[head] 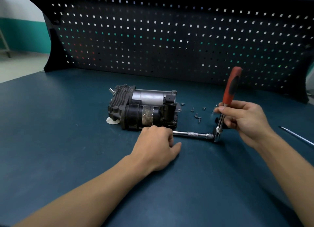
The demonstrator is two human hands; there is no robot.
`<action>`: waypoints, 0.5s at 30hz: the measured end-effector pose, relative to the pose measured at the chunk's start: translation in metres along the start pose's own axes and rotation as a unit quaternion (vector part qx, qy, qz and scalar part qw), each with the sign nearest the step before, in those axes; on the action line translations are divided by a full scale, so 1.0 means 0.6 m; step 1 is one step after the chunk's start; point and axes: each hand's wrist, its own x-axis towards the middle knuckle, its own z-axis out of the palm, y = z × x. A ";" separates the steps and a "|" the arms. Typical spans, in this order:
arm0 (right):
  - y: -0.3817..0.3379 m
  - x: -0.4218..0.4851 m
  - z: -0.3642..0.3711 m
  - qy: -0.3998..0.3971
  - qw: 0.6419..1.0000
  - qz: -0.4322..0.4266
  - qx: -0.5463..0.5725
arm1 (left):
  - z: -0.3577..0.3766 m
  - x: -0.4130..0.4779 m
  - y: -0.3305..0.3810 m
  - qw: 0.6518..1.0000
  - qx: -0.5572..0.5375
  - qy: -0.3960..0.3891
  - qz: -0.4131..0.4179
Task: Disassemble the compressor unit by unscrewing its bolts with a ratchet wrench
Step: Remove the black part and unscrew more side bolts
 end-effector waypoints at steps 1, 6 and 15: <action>0.000 0.001 0.000 0.002 1.000 0.001 0.001 | 0.001 -0.001 0.002 1.000 -0.011 -0.003 0.008; 0.002 0.003 -0.002 0.003 1.000 0.000 0.007 | 0.007 0.000 0.001 0.999 0.034 0.018 0.005; 0.002 0.010 -0.012 0.011 1.000 -0.013 -0.004 | 0.011 -0.004 0.002 0.999 0.022 0.010 0.041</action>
